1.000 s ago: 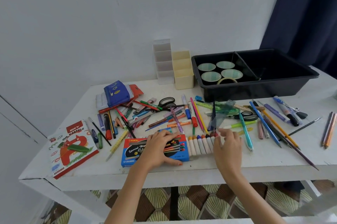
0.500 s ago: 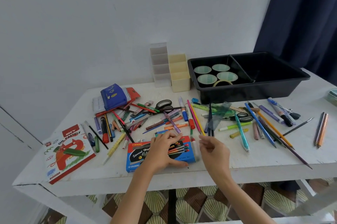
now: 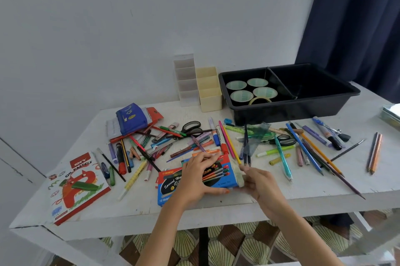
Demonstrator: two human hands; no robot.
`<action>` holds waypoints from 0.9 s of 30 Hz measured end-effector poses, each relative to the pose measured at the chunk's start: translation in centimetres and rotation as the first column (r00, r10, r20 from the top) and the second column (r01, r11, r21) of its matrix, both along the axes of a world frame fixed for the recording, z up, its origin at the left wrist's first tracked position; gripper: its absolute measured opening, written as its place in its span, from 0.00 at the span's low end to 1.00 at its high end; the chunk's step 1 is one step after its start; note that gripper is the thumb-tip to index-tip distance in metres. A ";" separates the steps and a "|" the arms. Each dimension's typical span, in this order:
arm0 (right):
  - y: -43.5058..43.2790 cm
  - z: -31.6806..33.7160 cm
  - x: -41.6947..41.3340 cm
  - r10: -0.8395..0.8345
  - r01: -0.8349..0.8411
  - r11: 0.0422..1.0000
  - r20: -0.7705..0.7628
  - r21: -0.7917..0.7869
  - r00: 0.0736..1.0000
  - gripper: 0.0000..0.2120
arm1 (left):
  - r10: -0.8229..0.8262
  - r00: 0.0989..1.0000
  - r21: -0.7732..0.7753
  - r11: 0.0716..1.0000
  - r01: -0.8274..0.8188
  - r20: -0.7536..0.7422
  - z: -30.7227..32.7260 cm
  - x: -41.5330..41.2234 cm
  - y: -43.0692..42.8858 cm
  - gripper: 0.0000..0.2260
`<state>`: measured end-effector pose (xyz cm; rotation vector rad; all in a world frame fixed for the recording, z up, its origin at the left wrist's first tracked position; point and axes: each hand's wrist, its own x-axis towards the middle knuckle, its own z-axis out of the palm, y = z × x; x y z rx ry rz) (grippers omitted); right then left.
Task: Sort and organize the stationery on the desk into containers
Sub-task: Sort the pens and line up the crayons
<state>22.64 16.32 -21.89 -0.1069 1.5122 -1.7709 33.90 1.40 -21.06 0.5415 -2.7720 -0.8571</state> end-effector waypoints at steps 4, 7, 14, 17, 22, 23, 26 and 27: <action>1.0 0.8 -0.5 0.017 -0.003 0.982 0.070 -0.191 0.997 0.11 | -0.009 1.000 0.021 1.000 0.010 -0.014 0.1 -0.5 0.3 0.42; 1.3 0.9 -0.3 0.047 -0.054 0.975 -0.040 -0.215 0.998 0.11 | -0.010 1.000 0.014 1.000 0.010 -0.029 0.0 -0.9 0.5 0.42; 1.6 0.6 -0.1 0.103 -0.111 0.959 -0.044 -0.262 0.994 0.17 | -0.025 0.999 0.039 0.999 0.026 -0.041 0.2 -1.1 1.0 0.40; 1.6 0.5 -0.4 0.110 -0.121 0.951 -0.057 -0.283 0.992 0.18 | -0.057 0.998 0.004 0.998 0.057 -0.022 0.3 -1.1 1.2 0.40; 2.0 0.3 -1.1 0.155 -0.157 0.938 -0.031 -0.309 0.987 0.17 | -0.104 0.992 -0.054 0.993 0.107 0.069 1.0 -1.4 2.0 0.32; 2.1 0.2 -1.2 0.165 -0.166 0.937 -0.029 -0.309 0.986 0.17 | -0.102 0.992 -0.071 0.992 0.108 0.079 1.1 -1.4 2.1 0.31; 2.2 -0.2 -1.3 0.183 -0.180 0.933 -0.020 -0.311 0.983 0.17 | -0.113 0.990 -0.086 0.989 0.121 0.084 1.5 -1.8 2.3 0.29; 2.2 -0.3 -1.3 0.182 -0.179 0.934 -0.019 -0.310 0.983 0.17 | -0.123 0.989 -0.087 0.988 0.130 0.088 1.7 -2.0 2.4 0.29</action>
